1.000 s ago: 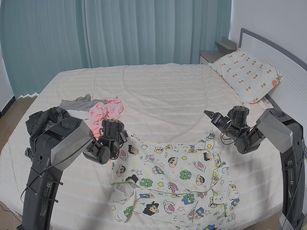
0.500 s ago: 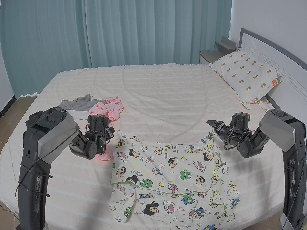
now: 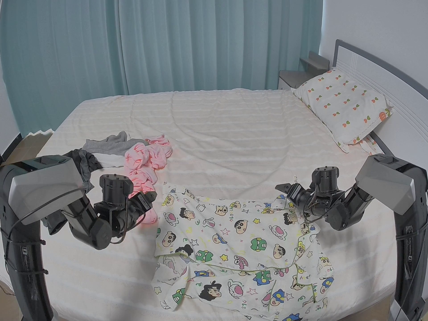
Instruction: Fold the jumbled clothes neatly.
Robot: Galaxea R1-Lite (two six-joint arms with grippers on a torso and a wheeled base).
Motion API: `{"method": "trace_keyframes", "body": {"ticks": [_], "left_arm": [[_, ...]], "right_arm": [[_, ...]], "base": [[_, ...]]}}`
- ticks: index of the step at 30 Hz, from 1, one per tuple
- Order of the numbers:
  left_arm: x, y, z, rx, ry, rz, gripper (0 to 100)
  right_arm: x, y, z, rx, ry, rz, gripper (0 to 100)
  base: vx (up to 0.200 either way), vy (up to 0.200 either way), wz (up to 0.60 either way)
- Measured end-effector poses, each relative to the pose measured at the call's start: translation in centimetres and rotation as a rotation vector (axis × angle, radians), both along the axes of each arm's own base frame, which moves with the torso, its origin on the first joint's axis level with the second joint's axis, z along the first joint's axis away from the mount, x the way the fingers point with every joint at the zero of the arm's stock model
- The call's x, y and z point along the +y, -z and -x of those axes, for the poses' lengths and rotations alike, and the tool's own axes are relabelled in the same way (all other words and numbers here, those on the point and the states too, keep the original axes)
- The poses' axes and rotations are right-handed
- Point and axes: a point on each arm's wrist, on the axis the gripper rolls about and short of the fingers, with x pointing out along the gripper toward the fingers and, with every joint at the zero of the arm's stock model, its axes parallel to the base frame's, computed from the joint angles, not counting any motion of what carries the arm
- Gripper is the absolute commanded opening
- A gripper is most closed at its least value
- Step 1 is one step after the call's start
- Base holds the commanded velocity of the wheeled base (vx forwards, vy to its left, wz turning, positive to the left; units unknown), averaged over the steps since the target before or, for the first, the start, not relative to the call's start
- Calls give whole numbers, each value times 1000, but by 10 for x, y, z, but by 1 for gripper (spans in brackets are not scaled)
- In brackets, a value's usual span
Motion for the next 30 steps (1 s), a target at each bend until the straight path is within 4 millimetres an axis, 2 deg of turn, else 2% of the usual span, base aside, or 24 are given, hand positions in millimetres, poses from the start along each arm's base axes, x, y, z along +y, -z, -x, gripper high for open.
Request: {"method": "trace_keyframes", "body": {"ticks": [7,18,25,30], "left_arm": [[-26,-4,33,7,66,82,100],[-29,-5,39,8,78,81,100],[-28,-4,40,10,63,73,100],[-27,-4,41,13,53,78,100]], "right_arm": [[12,14,1,88,28,91,100],[16,16,-29,28,81,108,100],[24,1,-59,-70,103,54,100],[30,-17,-73,-211,117,-17,100]], "base": [[0,0,0],[0,0,0],[0,0,0],[0,0,0]]}}
